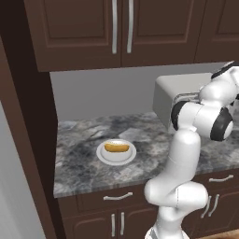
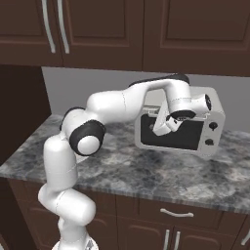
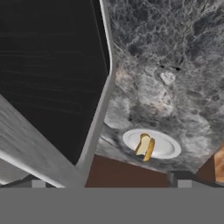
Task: Open the toaster oven door. Place the hotdog bun on the bottom rack in the toaster oven and place the chicken drumstick on the top rack.
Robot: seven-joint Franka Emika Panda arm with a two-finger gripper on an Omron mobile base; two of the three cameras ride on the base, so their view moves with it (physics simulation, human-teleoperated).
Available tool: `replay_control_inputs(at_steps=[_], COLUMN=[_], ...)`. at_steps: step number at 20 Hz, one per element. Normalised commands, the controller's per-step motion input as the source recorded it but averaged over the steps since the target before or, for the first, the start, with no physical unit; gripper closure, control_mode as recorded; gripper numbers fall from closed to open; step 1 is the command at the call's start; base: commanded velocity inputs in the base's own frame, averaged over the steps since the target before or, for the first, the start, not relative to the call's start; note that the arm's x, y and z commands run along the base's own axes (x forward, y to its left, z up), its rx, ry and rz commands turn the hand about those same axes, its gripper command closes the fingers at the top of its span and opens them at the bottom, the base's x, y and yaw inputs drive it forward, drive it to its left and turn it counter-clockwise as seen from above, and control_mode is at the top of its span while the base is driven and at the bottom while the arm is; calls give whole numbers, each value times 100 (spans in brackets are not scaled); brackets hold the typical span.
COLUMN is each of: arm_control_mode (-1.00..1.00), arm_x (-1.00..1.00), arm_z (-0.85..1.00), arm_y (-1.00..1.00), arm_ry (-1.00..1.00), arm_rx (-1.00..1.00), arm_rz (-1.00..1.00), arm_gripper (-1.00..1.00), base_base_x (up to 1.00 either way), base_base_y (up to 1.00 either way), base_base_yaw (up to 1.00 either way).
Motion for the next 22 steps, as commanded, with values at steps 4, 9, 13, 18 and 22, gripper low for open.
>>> replay_control_inputs(at_steps=[4, 9, 13, 18, 22], arm_control_mode=[-100, -100, -100, -100, -100], arm_x=[-59, -66, -78, -81, -24], arm_z=[-22, -4, -2, 0, 21], arm_y=[0, 0, 0, 0, 0], arm_ry=[0, 0, 0, 0, 0], arm_rx=[4, 3, 2, 0, 0], arm_rz=[0, 0, 0, 0, 1], arm_gripper=[-100, -100, -100, -100, -100], base_base_x=[0, 0, 0, 0, 0], base_base_y=[0, 0, 0, 0, 0], base_base_yaw=[0, 0, 0, 0, 0])
